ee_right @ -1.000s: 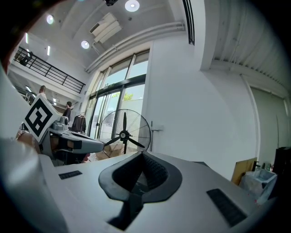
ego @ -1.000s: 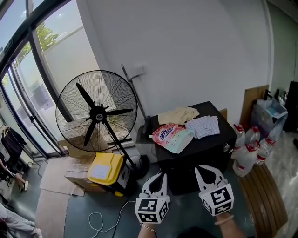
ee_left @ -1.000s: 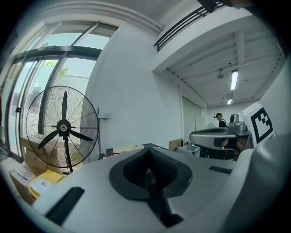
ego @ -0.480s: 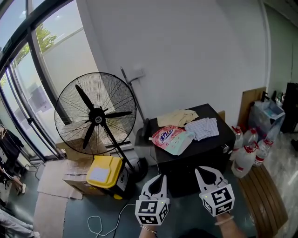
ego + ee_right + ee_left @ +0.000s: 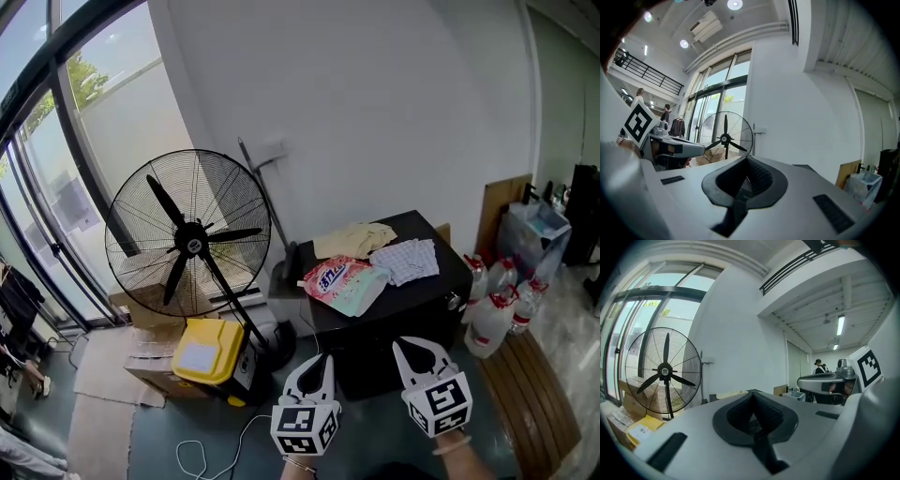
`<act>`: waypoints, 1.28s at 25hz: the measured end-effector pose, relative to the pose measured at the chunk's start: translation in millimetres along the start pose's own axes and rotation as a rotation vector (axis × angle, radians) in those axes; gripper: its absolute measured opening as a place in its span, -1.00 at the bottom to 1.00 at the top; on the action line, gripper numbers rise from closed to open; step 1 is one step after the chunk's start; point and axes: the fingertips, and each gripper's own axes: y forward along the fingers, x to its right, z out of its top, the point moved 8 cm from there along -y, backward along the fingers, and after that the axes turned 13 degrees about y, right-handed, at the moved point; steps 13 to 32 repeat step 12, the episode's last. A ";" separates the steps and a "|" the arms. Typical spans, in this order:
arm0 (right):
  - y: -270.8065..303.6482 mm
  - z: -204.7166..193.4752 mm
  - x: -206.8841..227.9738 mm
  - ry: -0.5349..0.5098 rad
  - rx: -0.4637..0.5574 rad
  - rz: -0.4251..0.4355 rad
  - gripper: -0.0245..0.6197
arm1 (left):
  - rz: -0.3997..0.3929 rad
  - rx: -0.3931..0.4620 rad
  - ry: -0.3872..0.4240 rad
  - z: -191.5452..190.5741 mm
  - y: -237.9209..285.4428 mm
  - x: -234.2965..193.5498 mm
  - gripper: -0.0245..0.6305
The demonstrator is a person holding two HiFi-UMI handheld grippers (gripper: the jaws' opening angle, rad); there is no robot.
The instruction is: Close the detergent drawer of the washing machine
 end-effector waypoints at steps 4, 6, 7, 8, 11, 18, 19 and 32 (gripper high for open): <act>2.1 -1.3 1.7 0.007 -0.001 -0.002 -0.84 | -0.006 0.001 -0.001 -1.1 4.1 -0.8 -0.88; 3.3 -1.5 3.7 0.009 -0.001 -0.004 -0.84 | -0.008 -0.001 -0.001 -1.4 6.6 -0.6 -0.88; 3.9 -1.2 4.7 0.009 -0.001 -0.004 -0.84 | -0.009 -0.003 -0.002 -1.3 7.6 -0.5 -0.88; 4.5 -0.9 5.5 0.010 -0.001 -0.003 -0.84 | -0.009 -0.005 -0.002 -1.2 8.4 -0.5 -0.88; 5.7 -0.1 7.8 0.010 -0.002 -0.002 -0.84 | -0.008 -0.007 -0.005 -1.5 10.8 -0.6 -0.88; 6.0 0.0 8.6 0.010 -0.002 -0.001 -0.84 | -0.008 -0.007 -0.006 -1.6 11.6 -0.5 -0.88; 6.0 0.0 8.6 0.010 -0.002 -0.001 -0.84 | -0.008 -0.007 -0.006 -1.6 11.6 -0.5 -0.88; 6.0 0.0 8.6 0.010 -0.002 -0.001 -0.84 | -0.008 -0.007 -0.006 -1.6 11.6 -0.5 -0.88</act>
